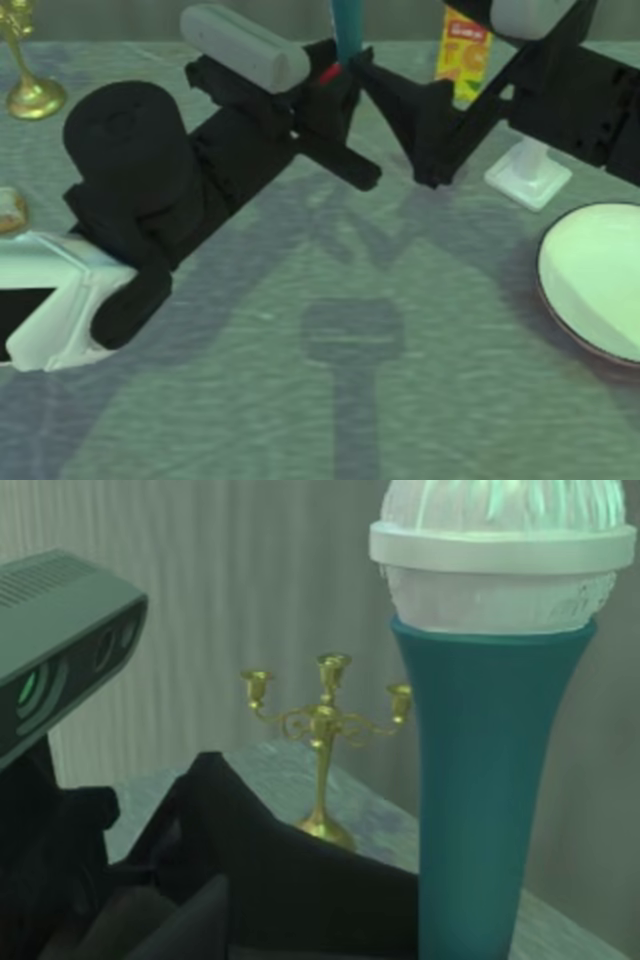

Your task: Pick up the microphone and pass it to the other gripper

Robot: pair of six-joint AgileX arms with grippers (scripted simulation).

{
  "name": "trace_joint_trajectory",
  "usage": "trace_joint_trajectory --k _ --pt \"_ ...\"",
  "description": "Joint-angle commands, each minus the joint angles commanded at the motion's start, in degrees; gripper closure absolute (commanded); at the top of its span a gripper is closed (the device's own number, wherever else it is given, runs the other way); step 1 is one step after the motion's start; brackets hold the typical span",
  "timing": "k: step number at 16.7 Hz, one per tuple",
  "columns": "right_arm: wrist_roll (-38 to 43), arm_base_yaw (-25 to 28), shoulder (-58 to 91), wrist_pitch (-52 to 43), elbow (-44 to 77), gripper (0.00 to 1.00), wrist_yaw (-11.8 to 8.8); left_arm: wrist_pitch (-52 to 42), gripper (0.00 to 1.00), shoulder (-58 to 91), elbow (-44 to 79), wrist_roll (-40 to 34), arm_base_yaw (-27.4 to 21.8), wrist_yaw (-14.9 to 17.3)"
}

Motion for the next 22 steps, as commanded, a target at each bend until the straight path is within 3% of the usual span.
trace_joint_trajectory --k 6,11,22 --pt "0.13 4.01 14.41 2.61 11.34 0.0 4.25 0.0 1.0 0.0 0.0 0.0 0.0 0.0" --pt "0.14 4.34 15.25 2.78 12.14 0.0 4.57 0.0 1.0 0.0 0.0 0.0 0.0 0.0" --pt "0.14 4.34 15.25 2.78 12.14 0.83 4.57 0.0 1.0 0.0 0.0 0.0 0.0 0.0"
